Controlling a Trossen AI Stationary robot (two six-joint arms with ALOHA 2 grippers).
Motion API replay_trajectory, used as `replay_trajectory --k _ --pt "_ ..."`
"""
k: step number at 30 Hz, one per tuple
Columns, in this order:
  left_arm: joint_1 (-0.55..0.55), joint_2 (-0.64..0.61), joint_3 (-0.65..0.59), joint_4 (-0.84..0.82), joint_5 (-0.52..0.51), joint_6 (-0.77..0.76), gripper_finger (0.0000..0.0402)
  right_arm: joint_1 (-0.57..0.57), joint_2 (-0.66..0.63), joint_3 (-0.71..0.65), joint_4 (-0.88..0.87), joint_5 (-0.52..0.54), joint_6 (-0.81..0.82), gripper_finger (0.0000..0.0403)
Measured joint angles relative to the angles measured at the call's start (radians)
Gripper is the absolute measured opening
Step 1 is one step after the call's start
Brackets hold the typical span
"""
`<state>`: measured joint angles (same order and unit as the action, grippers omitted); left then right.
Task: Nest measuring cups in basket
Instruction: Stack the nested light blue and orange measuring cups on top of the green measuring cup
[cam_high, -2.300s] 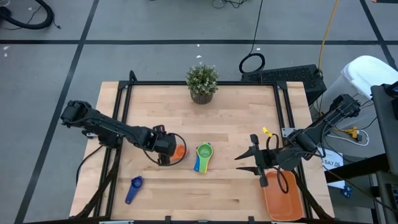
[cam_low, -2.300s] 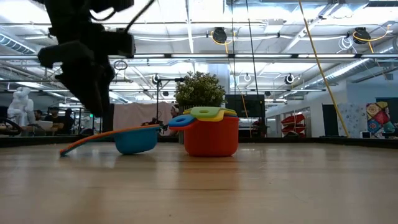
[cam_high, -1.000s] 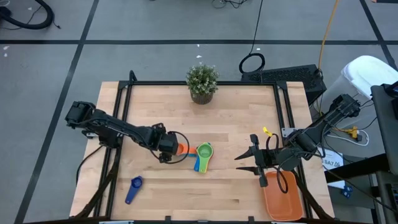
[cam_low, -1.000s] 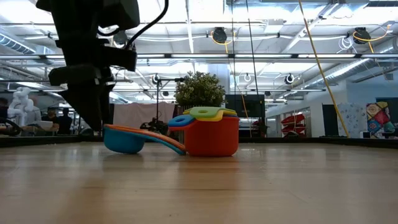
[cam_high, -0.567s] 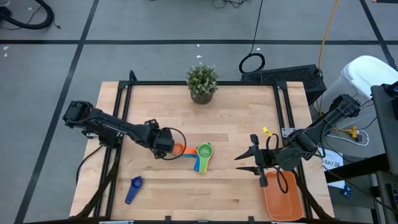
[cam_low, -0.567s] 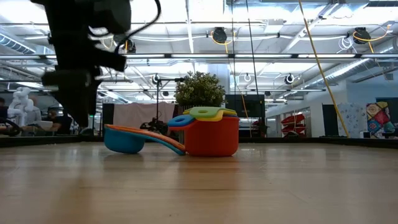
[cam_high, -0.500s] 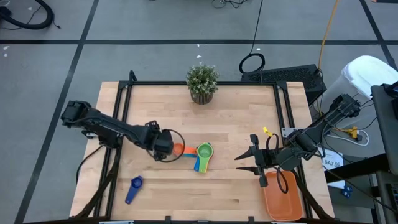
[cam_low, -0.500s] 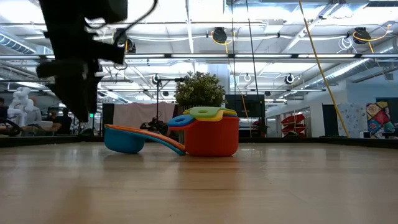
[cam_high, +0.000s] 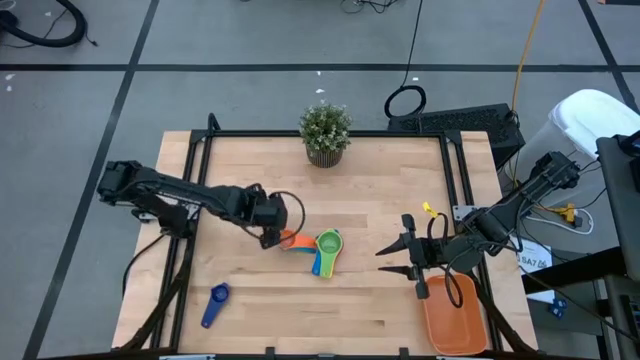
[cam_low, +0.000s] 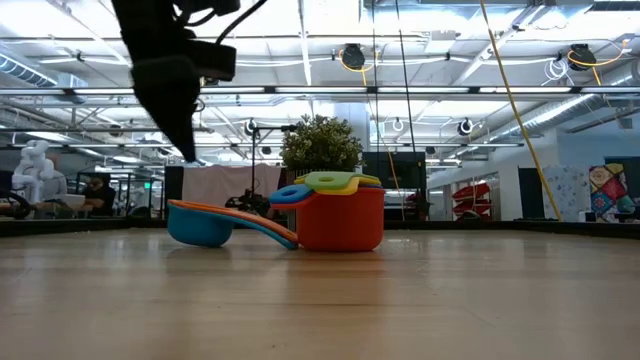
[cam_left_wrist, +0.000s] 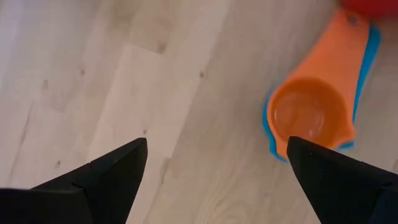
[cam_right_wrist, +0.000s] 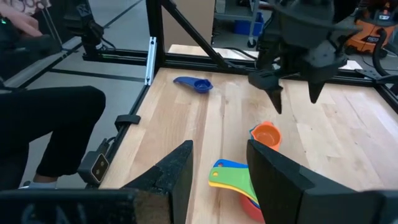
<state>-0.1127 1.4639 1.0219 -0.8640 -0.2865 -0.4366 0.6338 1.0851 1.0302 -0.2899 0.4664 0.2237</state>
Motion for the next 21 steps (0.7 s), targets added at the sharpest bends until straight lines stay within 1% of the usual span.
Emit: replay_trajectory --k 4,6,8,14,21 --pt "0.043 0.003 0.001 0.004 0.001 -0.121 0.0390 -0.002 0.000 0.000 -0.003 0.000 -0.006 0.0144" --pt "0.059 0.002 0.001 0.001 0.001 -0.130 0.0390 -0.008 0.000 0.000 -0.002 0.000 -0.016 0.0144" --pt "0.075 0.004 0.001 -0.001 0.027 -0.144 0.0390 -0.012 0.000 0.000 -0.003 0.000 -0.016 0.0144" --pt "0.099 0.050 0.001 0.021 0.111 -0.145 0.0390 -0.013 0.000 0.000 -0.003 -0.002 -0.019 0.0144" --pt "0.080 0.144 0.001 0.055 0.182 -0.096 0.0390 -0.013 0.000 0.000 -0.011 -0.023 -0.014 0.0144"
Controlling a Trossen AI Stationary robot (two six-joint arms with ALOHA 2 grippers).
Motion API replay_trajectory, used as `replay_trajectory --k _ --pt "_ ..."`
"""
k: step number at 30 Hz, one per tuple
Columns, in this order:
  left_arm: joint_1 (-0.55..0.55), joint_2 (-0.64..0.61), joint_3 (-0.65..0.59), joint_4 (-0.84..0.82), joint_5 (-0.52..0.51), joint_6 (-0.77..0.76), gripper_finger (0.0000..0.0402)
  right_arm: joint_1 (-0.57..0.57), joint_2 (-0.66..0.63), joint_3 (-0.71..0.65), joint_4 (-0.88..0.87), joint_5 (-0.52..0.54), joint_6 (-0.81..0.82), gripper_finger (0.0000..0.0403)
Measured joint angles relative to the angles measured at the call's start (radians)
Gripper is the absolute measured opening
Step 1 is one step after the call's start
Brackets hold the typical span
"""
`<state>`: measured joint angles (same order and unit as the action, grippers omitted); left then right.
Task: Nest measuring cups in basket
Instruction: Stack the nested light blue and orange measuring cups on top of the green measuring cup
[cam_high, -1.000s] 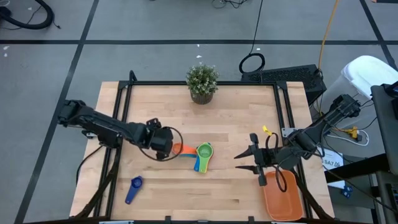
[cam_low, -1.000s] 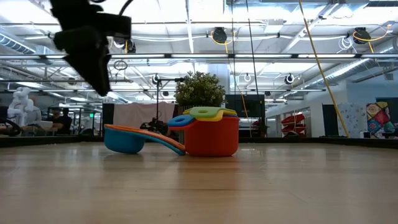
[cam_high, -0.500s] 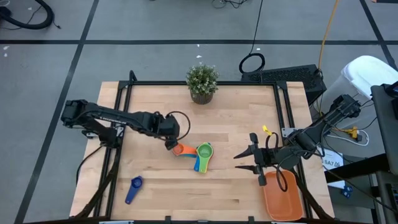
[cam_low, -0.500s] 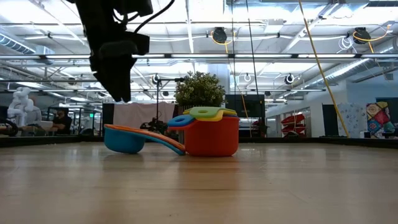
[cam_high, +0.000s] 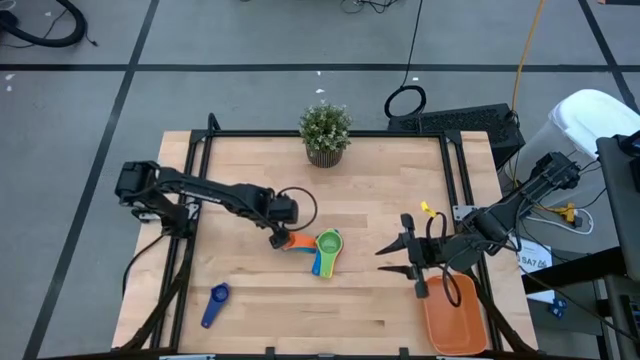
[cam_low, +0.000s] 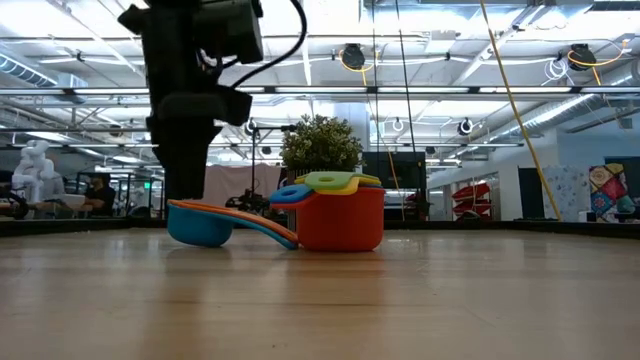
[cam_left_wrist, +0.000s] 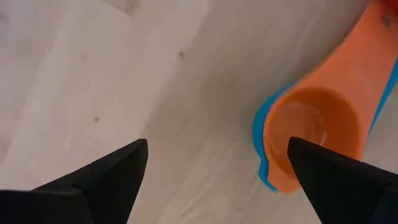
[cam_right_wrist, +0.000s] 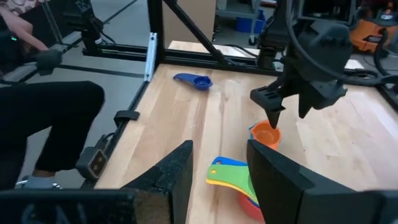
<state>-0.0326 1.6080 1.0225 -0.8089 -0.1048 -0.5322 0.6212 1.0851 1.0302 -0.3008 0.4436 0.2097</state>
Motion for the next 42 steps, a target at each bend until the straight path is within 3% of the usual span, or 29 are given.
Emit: replay_trajectory --k 18,32,34,37,42 --pt "-0.034 0.012 0.000 0.044 0.003 0.041 0.0390 0.000 0.000 0.000 -0.018 -0.001 0.040 0.0144" --pt "-0.033 0.155 0.005 0.070 0.057 0.082 0.0382 0.000 0.000 0.000 -0.025 -0.001 0.041 0.0144" --pt "-0.034 0.150 0.004 0.074 0.059 0.082 0.0360 0.000 0.000 0.000 -0.026 0.000 0.041 0.0144" --pt "-0.033 0.132 0.000 0.066 0.063 0.091 0.0296 0.000 0.000 0.000 -0.025 0.000 0.041 0.0144" --pt "-0.032 0.126 -0.002 0.033 0.088 0.136 0.0117 0.000 0.000 0.000 -0.026 0.000 0.045 0.0144"
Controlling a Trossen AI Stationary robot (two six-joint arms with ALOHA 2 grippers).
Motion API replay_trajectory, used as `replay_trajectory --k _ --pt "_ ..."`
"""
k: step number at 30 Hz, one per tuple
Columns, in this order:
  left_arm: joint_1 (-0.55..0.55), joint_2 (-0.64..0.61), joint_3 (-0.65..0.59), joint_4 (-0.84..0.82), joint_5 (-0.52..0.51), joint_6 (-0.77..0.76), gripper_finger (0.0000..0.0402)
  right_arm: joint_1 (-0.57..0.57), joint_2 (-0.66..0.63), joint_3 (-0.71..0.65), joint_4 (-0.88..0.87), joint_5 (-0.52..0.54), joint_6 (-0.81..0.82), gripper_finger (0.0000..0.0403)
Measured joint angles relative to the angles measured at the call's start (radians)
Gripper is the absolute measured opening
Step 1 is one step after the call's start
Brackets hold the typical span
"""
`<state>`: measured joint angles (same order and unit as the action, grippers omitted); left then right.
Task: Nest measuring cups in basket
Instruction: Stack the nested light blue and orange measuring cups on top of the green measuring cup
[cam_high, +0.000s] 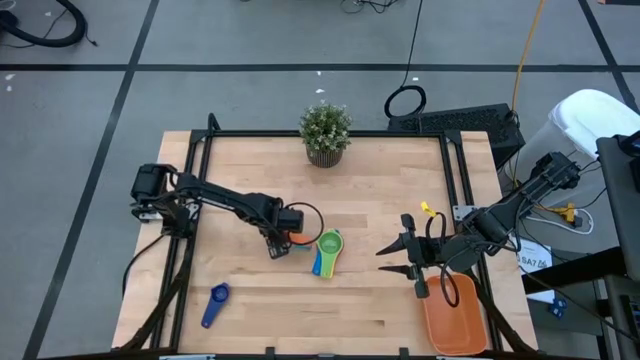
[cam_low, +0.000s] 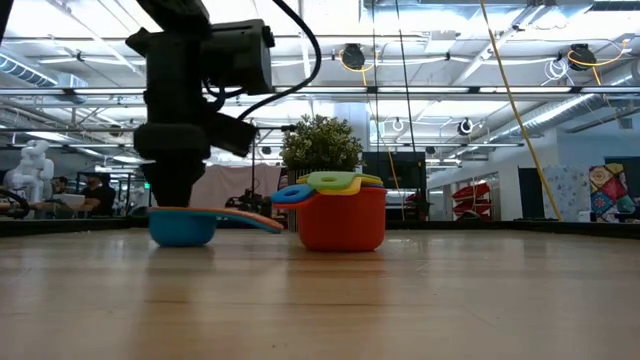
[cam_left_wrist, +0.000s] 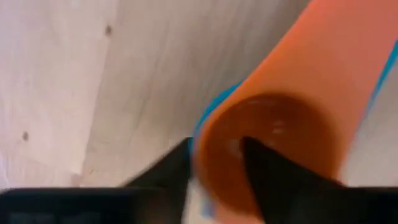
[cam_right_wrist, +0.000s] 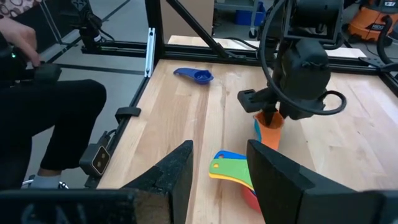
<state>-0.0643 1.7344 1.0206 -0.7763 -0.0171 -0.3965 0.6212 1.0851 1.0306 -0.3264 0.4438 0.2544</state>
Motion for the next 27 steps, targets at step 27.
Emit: replay_trajectory --k 27 --pt "0.038 -0.194 0.000 -0.099 0.013 0.137 0.0015 0.000 0.000 0.000 0.002 0.001 0.019 0.0144"
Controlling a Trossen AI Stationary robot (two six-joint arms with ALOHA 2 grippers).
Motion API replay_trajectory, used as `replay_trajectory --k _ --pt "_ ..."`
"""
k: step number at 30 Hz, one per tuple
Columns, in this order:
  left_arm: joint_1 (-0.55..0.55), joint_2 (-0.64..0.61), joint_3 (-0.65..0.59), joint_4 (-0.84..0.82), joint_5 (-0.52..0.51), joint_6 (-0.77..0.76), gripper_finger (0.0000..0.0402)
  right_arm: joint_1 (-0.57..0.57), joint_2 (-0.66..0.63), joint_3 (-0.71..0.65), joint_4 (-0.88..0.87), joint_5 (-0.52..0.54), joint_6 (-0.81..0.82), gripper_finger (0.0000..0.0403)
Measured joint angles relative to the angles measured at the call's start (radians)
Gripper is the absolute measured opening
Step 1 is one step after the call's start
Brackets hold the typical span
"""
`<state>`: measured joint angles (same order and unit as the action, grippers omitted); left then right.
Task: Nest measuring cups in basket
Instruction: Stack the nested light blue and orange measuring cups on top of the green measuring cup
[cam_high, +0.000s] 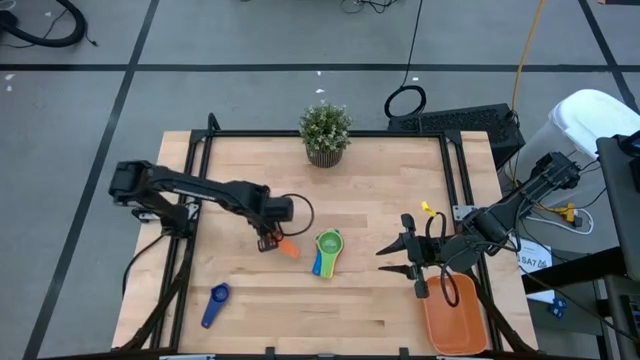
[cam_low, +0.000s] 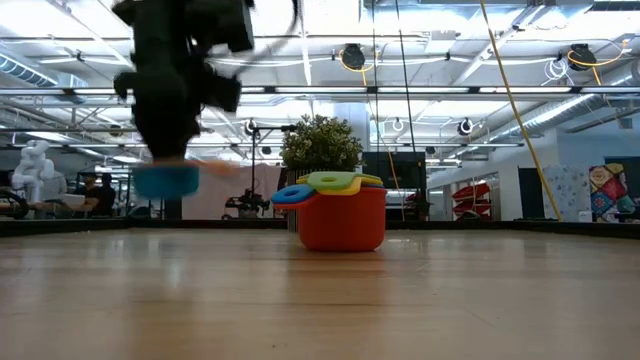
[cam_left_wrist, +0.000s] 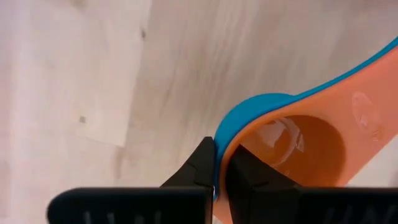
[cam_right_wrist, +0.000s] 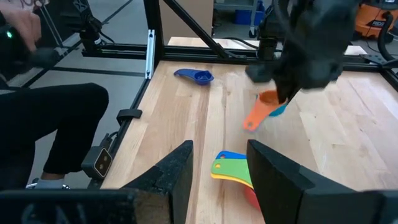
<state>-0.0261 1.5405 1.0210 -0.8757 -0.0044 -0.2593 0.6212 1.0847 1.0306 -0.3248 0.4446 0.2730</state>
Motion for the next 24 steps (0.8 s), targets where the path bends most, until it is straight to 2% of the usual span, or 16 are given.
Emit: replay_trajectory --k 4,10,15,18,24 --pt "-0.014 -0.080 0.031 0.001 -0.061 0.107 0.0015 -0.004 0.000 0.000 0.005 0.013 -0.004 0.0144" --pt "-0.052 -0.094 0.154 -0.016 -0.098 0.319 0.0015 -0.034 0.000 0.000 0.008 0.031 0.010 0.0144" --pt "-0.050 -0.029 0.309 -0.092 -0.157 0.460 0.0015 -0.082 0.006 0.000 0.007 0.010 0.030 0.0144" --pt "-0.051 0.032 0.401 -0.141 -0.158 0.531 0.0015 -0.100 0.012 0.000 0.005 -0.024 0.025 0.0144" --pt "-0.061 0.183 0.529 -0.171 -0.158 0.661 0.0015 -0.105 0.012 0.000 0.006 -0.030 0.022 0.0144"
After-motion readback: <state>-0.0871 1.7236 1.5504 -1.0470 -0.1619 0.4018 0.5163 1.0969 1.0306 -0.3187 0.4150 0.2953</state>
